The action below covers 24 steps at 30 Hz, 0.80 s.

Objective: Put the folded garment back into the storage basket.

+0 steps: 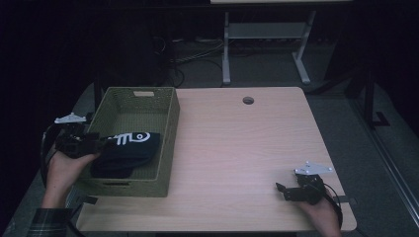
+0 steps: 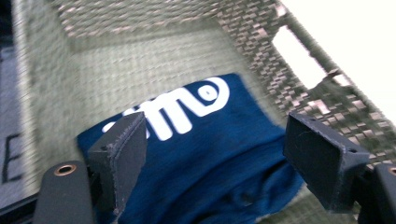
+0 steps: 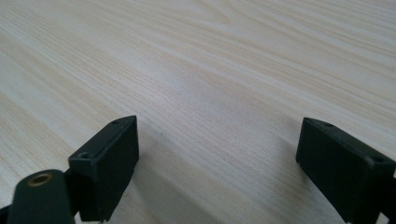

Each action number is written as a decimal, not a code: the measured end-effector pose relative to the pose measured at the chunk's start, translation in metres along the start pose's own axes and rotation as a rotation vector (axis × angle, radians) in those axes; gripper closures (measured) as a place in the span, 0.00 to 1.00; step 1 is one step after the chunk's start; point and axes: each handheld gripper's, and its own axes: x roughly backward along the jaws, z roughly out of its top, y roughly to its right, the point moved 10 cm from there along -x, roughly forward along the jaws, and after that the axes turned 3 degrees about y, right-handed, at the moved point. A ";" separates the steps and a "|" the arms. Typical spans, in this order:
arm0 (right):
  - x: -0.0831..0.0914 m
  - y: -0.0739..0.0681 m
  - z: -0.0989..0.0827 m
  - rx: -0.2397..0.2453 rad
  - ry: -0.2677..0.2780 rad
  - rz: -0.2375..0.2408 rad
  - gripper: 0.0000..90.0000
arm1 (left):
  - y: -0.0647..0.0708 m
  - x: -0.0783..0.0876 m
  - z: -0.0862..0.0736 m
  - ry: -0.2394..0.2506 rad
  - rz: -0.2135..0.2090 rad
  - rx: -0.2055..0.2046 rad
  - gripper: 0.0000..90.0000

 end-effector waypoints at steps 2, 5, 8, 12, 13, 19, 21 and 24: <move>0.000 0.000 0.000 0.000 0.000 0.000 0.14 | 0.006 -0.001 0.002 0.008 -0.008 -0.007 0.24; 0.000 0.000 0.000 0.000 0.000 0.000 0.14 | 0.026 -0.005 0.009 0.028 -0.038 -0.025 0.24; 0.000 0.000 0.000 0.000 0.000 0.000 0.14 | 0.045 -0.011 0.014 0.042 -0.068 -0.039 0.24; 0.000 0.000 0.000 0.000 0.000 0.000 0.14 | 0.073 -0.021 0.019 0.050 -0.113 -0.066 0.24; 0.000 0.000 0.000 0.000 0.000 0.000 0.14 | 0.073 -0.021 0.019 0.050 -0.113 -0.066 0.24; 0.000 0.000 0.000 -0.002 0.000 0.002 0.14 | 0.114 -0.040 0.024 0.040 -0.183 -0.109 0.24; 0.000 0.000 0.000 -0.001 0.000 0.002 0.14 | 0.126 -0.045 0.026 0.043 -0.204 -0.122 0.24; 0.000 0.000 0.000 0.000 0.001 0.001 0.14 | 0.144 -0.054 0.029 0.051 -0.235 -0.127 0.24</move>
